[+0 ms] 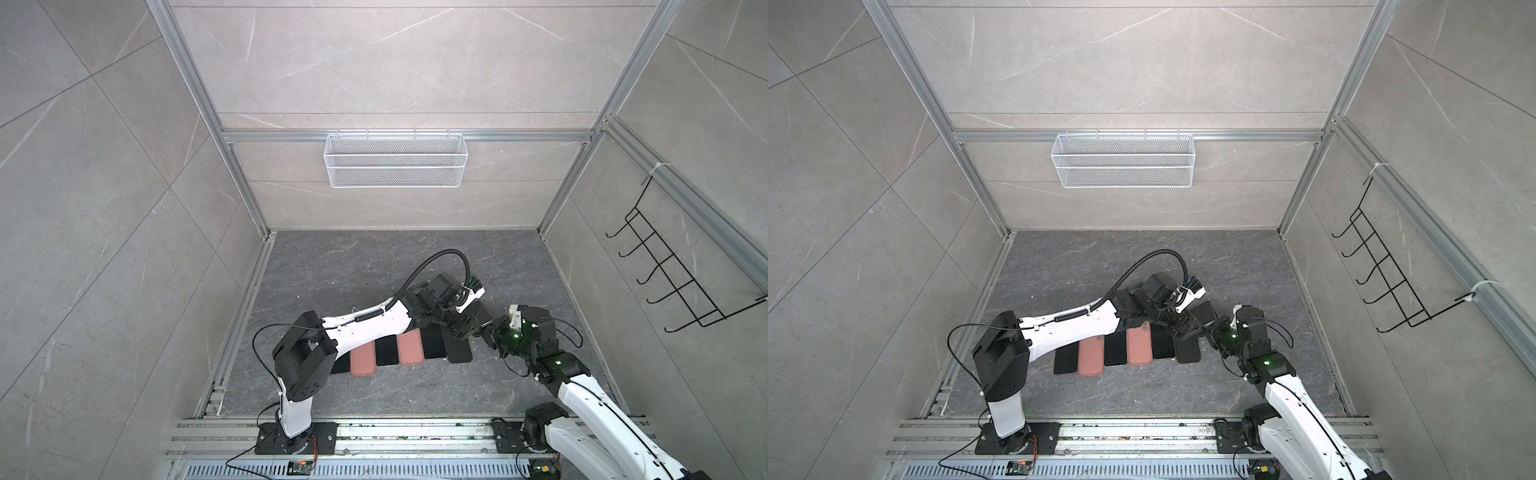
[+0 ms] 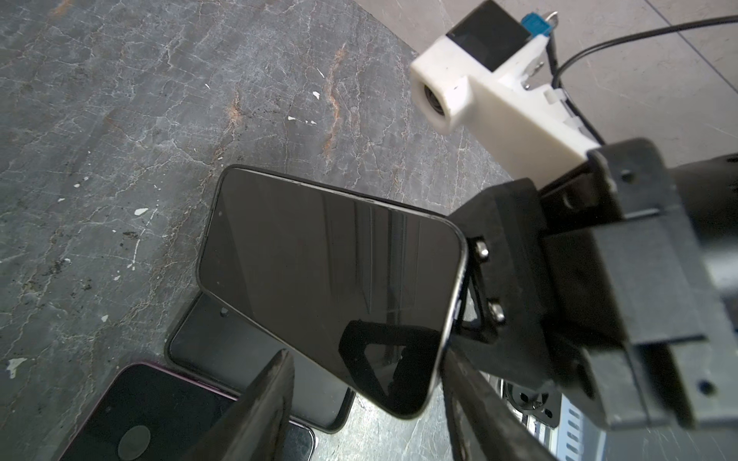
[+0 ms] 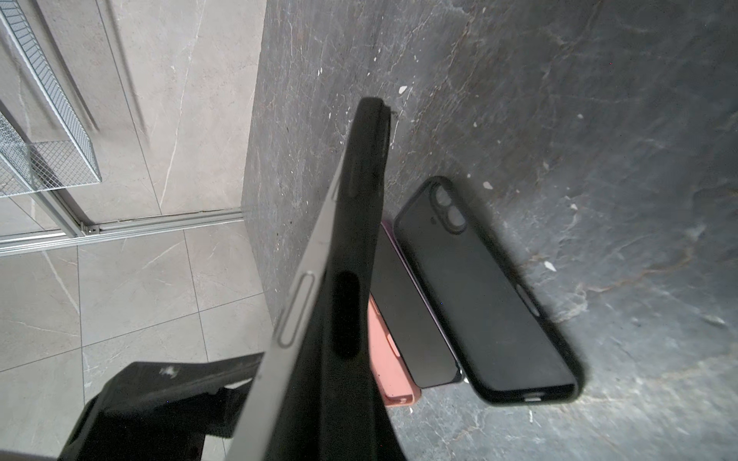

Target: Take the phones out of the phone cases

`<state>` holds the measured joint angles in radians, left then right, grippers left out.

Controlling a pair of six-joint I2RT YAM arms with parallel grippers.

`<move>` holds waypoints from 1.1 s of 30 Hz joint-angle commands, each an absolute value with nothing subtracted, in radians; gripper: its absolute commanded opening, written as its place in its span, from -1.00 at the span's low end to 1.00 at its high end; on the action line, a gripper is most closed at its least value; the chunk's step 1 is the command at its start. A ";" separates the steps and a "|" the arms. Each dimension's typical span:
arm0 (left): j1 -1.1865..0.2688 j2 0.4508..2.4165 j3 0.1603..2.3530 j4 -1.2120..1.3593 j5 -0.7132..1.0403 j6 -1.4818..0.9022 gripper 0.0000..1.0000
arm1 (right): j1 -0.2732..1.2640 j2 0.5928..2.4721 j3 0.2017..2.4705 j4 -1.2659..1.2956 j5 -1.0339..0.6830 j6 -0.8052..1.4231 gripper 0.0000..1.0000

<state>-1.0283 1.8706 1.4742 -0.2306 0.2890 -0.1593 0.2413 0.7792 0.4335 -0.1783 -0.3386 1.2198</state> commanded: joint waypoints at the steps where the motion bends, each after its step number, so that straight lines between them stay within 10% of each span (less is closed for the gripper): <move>1: -1.061 1.909 1.534 -0.254 0.182 -0.115 0.09 | 0.241 0.766 0.430 -0.094 -0.365 1.243 -1.00; 9: -1.104 1.938 1.574 -0.287 -0.104 -0.076 -0.42 | 0.240 0.721 0.431 -0.112 -0.364 1.274 -1.00; 21: -1.122 1.911 1.509 -0.183 -0.088 -0.074 -0.97 | 0.240 0.687 0.430 -0.152 -0.321 1.276 -1.00; 33: -1.139 1.766 1.505 -0.168 -0.280 0.042 -1.00 | 0.190 0.783 0.421 -0.251 -0.220 1.151 -1.00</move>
<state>-1.1404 1.8698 1.4933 -0.2100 -0.1692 -0.0093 0.2195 0.7582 0.4114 -0.2405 -0.2615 1.2160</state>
